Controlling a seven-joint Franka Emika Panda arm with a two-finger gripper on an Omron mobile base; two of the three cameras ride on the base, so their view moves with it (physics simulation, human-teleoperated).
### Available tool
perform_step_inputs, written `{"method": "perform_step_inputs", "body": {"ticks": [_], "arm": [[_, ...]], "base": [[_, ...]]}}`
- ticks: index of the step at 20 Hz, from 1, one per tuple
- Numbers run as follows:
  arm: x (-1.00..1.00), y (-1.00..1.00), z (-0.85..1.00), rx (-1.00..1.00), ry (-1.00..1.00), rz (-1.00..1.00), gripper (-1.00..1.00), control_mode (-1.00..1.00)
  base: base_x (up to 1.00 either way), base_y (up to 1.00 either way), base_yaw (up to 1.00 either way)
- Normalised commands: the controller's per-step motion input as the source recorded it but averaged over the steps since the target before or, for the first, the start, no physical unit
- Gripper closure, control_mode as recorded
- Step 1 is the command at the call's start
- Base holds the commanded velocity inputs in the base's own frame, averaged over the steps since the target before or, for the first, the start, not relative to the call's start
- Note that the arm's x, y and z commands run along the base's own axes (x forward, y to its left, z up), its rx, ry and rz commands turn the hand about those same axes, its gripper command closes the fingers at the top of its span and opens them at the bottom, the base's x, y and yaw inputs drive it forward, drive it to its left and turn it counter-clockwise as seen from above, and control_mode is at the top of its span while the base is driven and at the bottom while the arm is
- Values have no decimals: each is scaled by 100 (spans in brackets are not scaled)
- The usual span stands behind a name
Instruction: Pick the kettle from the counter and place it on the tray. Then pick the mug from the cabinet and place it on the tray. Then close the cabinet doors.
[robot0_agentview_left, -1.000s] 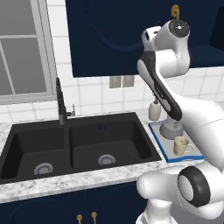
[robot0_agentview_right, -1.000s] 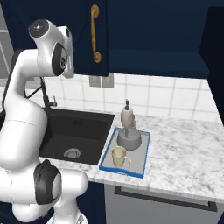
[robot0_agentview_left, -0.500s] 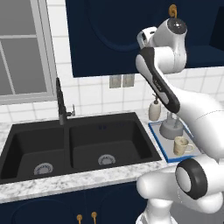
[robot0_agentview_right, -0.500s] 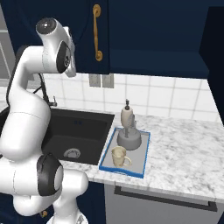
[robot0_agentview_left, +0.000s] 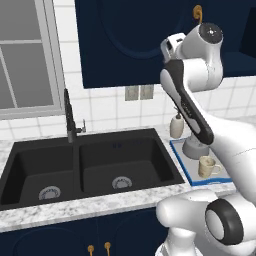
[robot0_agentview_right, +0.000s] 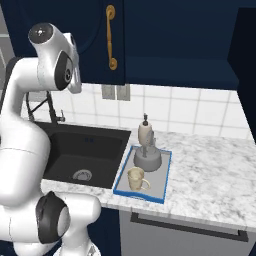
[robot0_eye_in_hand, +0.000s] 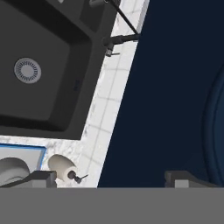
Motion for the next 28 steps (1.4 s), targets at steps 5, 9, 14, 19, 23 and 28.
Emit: {"method": "perform_step_inputs", "body": {"ticks": [5,9,14,19,23,28], "arm": [[-76,0,5,0,0,0,-100,-100],[-68,-6,6,-1,1,0,-100,-100],[-69,-16,0,0,0,0,-100,-100],[-64,-16,0,0,0,0,-100,-100],[-52,-13,-2,-2,1,0,-100,-100],[-48,-29,-3,0,0,-6,-100,-100]], "base": [[0,0,0],[0,0,0],[0,0,0],[0,0,0],[0,0,0],[0,0,0]]}}
